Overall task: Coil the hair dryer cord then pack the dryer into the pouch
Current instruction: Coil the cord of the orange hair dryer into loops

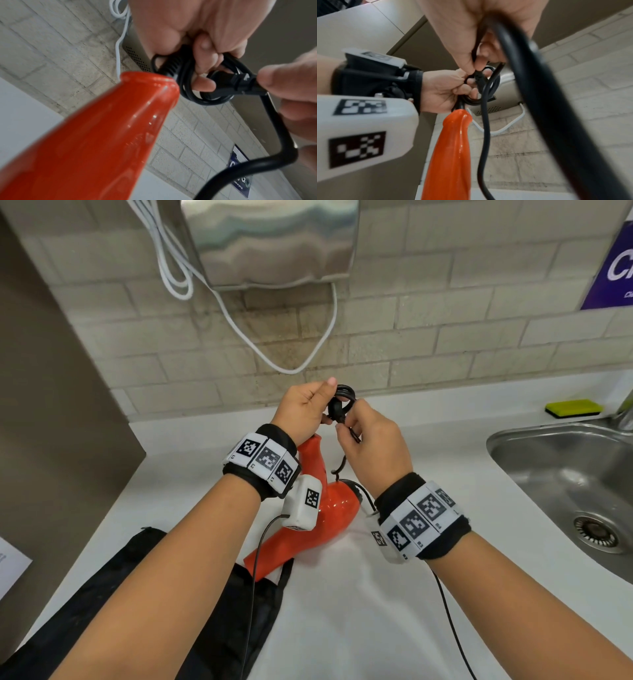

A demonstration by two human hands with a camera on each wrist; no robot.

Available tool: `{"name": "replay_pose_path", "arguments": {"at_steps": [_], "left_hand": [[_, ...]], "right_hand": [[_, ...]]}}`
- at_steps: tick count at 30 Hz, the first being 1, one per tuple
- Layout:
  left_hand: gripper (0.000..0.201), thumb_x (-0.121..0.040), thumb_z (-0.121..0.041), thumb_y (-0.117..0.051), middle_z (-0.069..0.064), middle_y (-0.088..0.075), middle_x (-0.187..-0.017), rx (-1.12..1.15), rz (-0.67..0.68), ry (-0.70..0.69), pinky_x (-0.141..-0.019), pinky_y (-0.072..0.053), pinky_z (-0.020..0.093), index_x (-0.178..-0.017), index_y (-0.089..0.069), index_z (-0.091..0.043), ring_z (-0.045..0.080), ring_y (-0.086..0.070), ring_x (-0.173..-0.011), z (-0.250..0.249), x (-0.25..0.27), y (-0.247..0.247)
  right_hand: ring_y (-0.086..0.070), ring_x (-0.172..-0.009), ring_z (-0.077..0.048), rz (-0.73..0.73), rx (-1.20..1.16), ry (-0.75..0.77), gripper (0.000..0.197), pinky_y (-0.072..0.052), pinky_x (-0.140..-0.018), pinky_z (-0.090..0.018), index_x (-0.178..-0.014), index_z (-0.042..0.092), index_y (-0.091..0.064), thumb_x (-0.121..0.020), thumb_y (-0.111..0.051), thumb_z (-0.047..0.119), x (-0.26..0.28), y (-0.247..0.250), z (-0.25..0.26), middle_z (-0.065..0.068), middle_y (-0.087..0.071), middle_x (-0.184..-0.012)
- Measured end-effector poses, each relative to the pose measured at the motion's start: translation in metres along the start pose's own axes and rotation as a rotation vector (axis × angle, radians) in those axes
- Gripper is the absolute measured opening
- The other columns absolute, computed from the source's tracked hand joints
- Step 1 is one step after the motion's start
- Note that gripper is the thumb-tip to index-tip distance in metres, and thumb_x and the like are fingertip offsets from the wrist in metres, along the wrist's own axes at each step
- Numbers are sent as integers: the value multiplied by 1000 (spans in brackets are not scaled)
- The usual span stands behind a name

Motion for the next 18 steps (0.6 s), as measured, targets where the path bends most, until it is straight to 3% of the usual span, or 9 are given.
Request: {"name": "replay_pose_path", "arguments": {"at_steps": [4,6,8,10,12,13,15,17,18], "left_hand": [[38,-98,-20,-38,-20,-53,-41,-15,16,-7,-59,-50,14,-89,-62,8,-6,-54,-49,-4,2,-2],[41,-98,-18,-36,-13,-48,-39,-28,66,-10,-60,-49,15,-96,-59,15,-7,-53,-48,-8,4,-6],[33,-98,-18,-35,-14,-50,-41,-40,134,-9,-57,-47,13,-93,-64,-2,-7,-53,-50,-10,5,-10],[33,-98,-20,-37,-20,-53,-43,-61,178,-13,-55,-44,16,-76,-61,-15,-4,-50,-47,-10,6,-13],[35,-98,-24,-38,-22,-54,-45,-98,177,-11,-56,-41,18,-71,-60,-22,-1,-45,-44,-9,5,-13],[34,-98,-25,-38,-22,-55,-46,-112,179,-5,-55,-40,16,-73,-61,-23,-1,-44,-43,-9,5,-13],[28,-97,-22,-40,-21,-59,-52,-116,199,0,-53,-39,11,-87,-64,-15,-1,-45,-43,-13,7,-13],[22,-94,-9,-46,-14,-61,-65,-68,234,-10,-52,-39,6,-107,-61,0,-6,-53,-47,-17,9,-14],[24,-92,-3,-47,-9,-60,-70,-55,242,-19,-52,-40,4,-113,-58,2,-9,-55,-51,-17,10,-14]], "right_hand": [[-40,-49,-7,-156,-88,-131,16,-40,-55,-30,-81,17,-42,-86,-57,19,-4,1,-9,10,-39,-55],[-39,-45,-5,-213,-147,-205,17,-36,-48,-21,-91,14,-44,-85,-59,19,-9,0,-14,9,-38,-50],[-40,-42,-5,-199,-171,-270,29,-35,-42,-13,-107,9,-45,-84,-60,19,-15,-1,-18,7,-40,-48],[-41,-43,-6,-143,-127,-327,37,-34,-41,-11,-117,13,-47,-83,-60,21,-21,0,-24,6,-42,-49],[-44,-47,-11,-104,-31,-345,43,-39,-49,-22,-123,21,-48,-81,-58,25,-26,2,-25,6,-43,-51],[-46,-52,-15,-94,36,-331,46,-41,-55,-25,-126,27,-47,-82,-57,28,-27,4,-25,6,-46,-58],[-50,-69,-18,-53,124,-275,51,-43,-64,-28,-131,34,-42,-83,-55,27,-28,3,-25,-1,-49,-95],[-55,-89,-21,34,28,-197,48,-48,-78,-30,-128,29,-49,-83,-53,14,-31,-1,-27,-7,-37,-129],[-56,-97,-21,90,-73,-172,43,-49,-85,-31,-123,22,-55,-83,-51,7,-34,-3,-28,-7,-39,-134]]}}
Point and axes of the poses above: each hand's wrist, its own x-axis away from the middle knuckle, its own y-axis out of the back of the hand, z = x × y, the point moved 2 cm from there along -x, towards the middle knuckle
